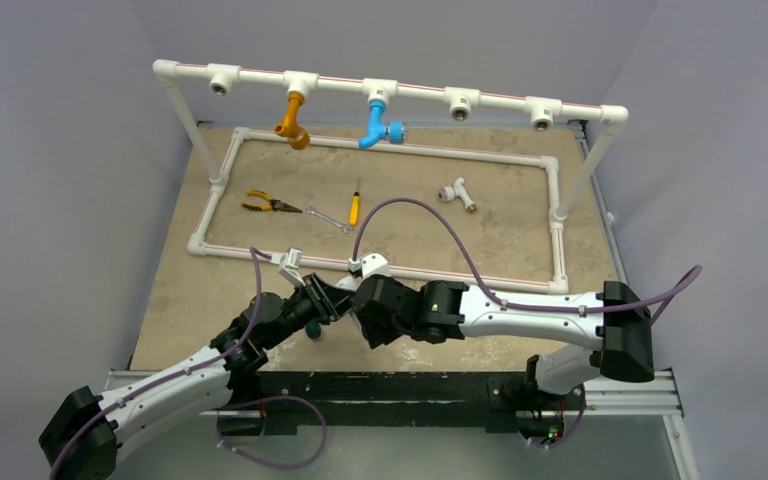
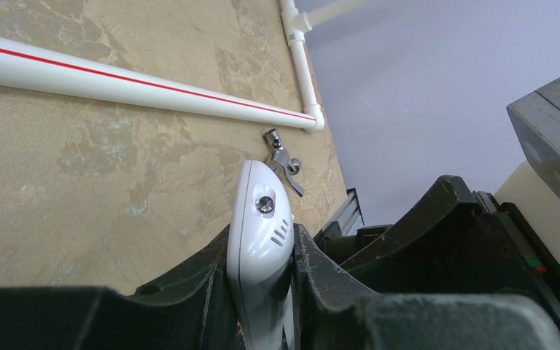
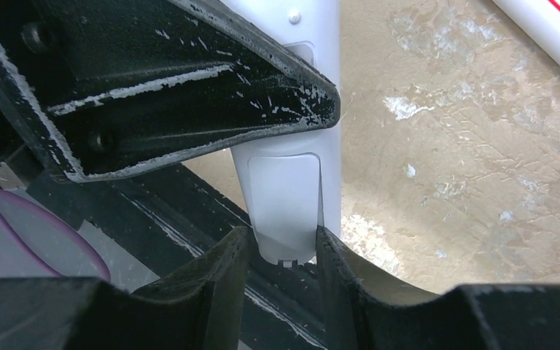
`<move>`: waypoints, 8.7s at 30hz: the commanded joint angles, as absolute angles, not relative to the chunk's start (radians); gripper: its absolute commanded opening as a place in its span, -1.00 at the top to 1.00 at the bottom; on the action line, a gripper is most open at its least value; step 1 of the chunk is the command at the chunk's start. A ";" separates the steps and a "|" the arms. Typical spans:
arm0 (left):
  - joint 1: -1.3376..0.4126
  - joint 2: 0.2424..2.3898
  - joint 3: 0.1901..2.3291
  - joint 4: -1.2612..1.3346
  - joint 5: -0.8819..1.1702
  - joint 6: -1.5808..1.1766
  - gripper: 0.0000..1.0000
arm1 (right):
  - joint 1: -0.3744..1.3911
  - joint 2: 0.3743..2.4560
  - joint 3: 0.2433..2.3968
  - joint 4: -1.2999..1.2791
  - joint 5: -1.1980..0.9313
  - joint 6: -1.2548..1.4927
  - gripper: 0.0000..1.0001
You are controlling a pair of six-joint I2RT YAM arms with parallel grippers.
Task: Load the batteries into the remote control
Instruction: Load the battery cover into the remote control, then place the remote control at the center of the board.
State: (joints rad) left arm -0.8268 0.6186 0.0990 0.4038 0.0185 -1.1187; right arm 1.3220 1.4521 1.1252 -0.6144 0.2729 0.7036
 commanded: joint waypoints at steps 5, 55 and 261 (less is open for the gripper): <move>-0.831 0.604 0.097 0.512 0.057 -1.147 1.00 | 1.322 1.426 1.175 -0.600 0.339 0.704 0.08; -0.832 0.604 0.078 0.663 -0.005 -1.405 1.00 | 1.174 0.877 0.419 0.301 0.086 1.141 -0.51; -0.839 1.181 0.971 -0.864 0.019 -1.536 1.00 | 1.553 1.337 0.796 0.024 0.757 0.259 -0.26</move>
